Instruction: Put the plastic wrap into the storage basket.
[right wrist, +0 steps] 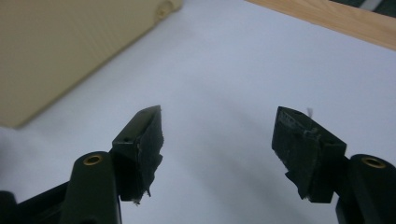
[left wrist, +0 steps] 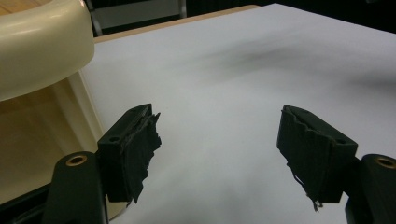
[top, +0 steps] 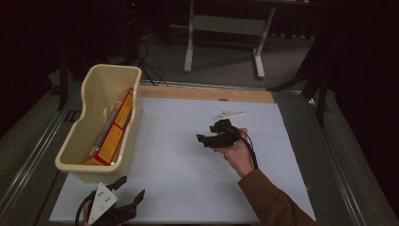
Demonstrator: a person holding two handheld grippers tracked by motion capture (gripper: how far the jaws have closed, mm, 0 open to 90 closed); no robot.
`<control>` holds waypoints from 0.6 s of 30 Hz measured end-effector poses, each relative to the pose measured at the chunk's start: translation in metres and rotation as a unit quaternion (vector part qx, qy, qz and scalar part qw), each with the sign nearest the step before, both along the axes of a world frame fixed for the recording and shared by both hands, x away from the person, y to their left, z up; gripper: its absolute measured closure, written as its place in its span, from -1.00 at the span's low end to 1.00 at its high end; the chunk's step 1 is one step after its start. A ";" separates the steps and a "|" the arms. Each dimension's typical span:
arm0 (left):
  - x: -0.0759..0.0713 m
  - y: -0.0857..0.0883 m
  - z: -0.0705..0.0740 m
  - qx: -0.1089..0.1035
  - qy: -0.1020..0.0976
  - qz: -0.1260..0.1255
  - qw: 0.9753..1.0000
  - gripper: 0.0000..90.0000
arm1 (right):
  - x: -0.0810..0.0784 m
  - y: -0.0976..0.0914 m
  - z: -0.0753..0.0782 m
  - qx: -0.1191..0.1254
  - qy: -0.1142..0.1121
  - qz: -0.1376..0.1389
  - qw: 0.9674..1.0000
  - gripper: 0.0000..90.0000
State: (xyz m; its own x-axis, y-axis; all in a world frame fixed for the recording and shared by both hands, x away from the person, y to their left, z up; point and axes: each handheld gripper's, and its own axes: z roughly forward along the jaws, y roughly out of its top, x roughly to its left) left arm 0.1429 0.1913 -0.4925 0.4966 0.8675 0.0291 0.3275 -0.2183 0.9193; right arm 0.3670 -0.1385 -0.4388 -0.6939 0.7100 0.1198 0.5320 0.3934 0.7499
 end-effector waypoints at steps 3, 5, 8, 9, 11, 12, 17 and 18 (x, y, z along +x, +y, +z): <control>0.000 0.000 0.000 0.000 0.000 0.001 1.000 -0.37 | -0.005 -0.014 -0.005 -0.003 -0.007 -0.002 1.000 -0.26; 0.000 -0.001 0.000 0.001 0.001 0.001 1.000 -0.37 | -0.009 -0.023 -0.008 -0.002 -0.014 -0.004 1.000 -0.26; 0.001 -0.001 0.000 0.001 0.001 0.002 1.000 -0.37 | -0.014 -0.036 -0.012 0.001 -0.026 -0.012 1.000 -0.27; 0.001 -0.001 0.000 0.001 0.001 0.003 1.000 -0.37 | -0.016 -0.040 -0.014 0.005 -0.033 -0.017 0.999 -0.27; 0.001 -0.001 -0.001 -0.001 0.002 0.004 1.000 -0.37 | -0.021 -0.049 -0.016 0.004 -0.050 -0.029 0.998 -0.27; 0.001 -0.001 -0.001 -0.001 0.002 0.004 1.000 -0.37 | -0.023 -0.053 -0.017 0.007 -0.056 -0.031 0.998 -0.26; 0.001 0.000 -0.001 0.000 0.001 0.006 1.000 -0.37 | -0.036 -0.076 -0.025 0.025 -0.072 -0.046 0.996 -0.26; 0.001 0.000 -0.001 0.000 0.002 0.007 1.000 -0.37 | -0.038 -0.081 -0.028 0.026 -0.073 -0.049 0.996 -0.26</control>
State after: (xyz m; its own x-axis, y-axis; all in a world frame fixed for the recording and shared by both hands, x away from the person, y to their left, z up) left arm 0.1443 0.1911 -0.4932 0.4840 0.8746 0.0275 0.3337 -0.2135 0.9182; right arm 0.3287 -0.2192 -0.4665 -0.6336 0.7713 0.0607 0.4494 0.3031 0.8403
